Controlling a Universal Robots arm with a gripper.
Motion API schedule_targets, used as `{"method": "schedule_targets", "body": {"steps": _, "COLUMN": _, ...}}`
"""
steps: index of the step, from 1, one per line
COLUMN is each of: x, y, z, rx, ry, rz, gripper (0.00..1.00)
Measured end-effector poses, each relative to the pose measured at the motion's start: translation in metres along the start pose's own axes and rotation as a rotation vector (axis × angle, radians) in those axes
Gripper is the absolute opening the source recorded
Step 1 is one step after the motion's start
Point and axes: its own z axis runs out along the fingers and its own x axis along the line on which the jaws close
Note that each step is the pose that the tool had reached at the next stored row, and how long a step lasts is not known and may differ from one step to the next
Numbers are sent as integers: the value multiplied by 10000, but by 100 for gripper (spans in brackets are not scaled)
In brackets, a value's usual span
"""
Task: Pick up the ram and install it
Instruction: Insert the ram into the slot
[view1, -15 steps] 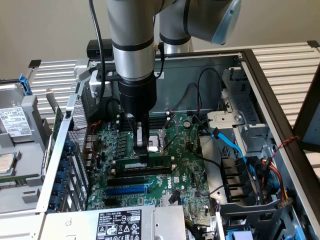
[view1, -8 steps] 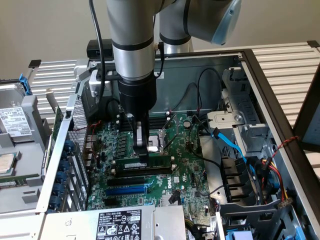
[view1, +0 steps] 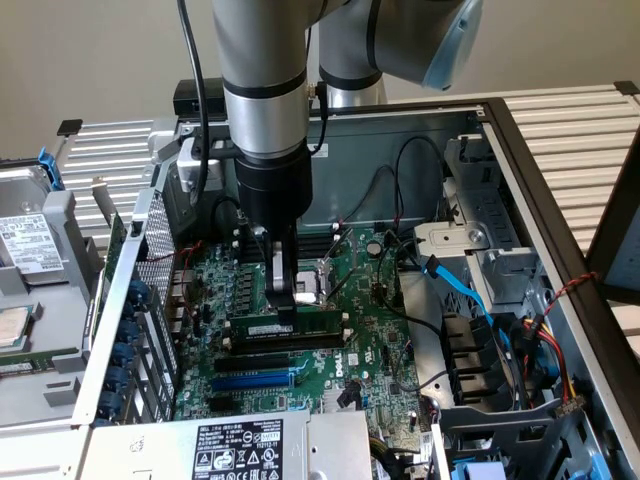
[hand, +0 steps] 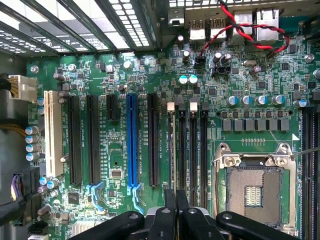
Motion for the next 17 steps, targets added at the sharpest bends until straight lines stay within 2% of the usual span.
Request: {"method": "schedule_targets", "body": {"steps": 17, "x": -1, "y": -3, "z": 5, "rx": -7, "ry": 1, "rz": 24, "gripper": 12}}
